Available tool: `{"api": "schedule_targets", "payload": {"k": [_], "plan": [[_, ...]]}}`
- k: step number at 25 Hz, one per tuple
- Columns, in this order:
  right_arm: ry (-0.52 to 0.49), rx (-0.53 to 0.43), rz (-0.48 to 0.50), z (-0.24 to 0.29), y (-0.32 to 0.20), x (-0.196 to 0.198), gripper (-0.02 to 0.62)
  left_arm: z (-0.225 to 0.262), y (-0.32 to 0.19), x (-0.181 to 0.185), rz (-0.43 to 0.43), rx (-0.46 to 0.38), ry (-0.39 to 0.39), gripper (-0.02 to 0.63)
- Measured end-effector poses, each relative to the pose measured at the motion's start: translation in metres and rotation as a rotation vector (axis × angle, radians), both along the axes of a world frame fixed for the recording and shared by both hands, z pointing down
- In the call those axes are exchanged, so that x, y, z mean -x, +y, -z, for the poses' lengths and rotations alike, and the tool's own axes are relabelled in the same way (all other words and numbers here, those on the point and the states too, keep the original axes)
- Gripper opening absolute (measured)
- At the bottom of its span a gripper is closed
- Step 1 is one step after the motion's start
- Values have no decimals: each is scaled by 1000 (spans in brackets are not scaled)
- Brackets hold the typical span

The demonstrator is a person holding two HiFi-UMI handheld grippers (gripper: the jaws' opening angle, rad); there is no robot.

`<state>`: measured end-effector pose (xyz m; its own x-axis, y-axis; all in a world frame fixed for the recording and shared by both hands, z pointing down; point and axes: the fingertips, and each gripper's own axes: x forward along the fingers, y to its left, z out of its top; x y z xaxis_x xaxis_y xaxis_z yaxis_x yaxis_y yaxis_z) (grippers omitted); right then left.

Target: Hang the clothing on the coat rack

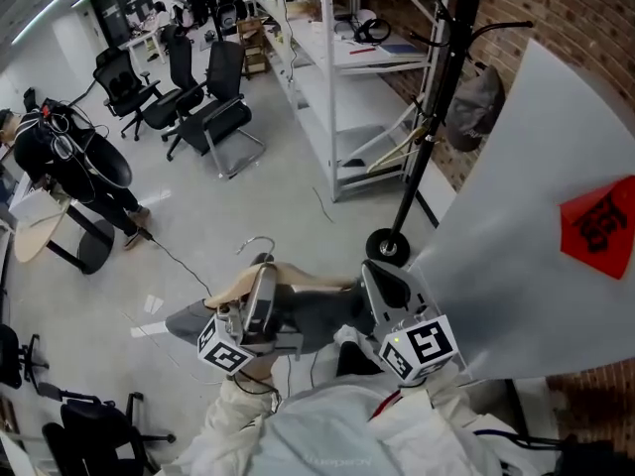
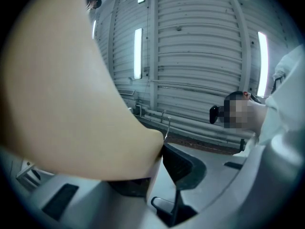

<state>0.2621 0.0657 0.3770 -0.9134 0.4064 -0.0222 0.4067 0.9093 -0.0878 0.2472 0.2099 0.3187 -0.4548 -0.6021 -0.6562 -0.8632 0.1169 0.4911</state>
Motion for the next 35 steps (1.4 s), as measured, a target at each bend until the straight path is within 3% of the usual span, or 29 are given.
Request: {"api": "schedule_targets", "payload": {"k": [20, 35], "plan": [[4, 32, 57, 1, -28, 160, 25, 0, -38, 151, 20, 11, 33, 110], [-20, 20, 93, 1, -72, 269, 25, 2, -90, 255, 48, 25, -5, 110]]}}
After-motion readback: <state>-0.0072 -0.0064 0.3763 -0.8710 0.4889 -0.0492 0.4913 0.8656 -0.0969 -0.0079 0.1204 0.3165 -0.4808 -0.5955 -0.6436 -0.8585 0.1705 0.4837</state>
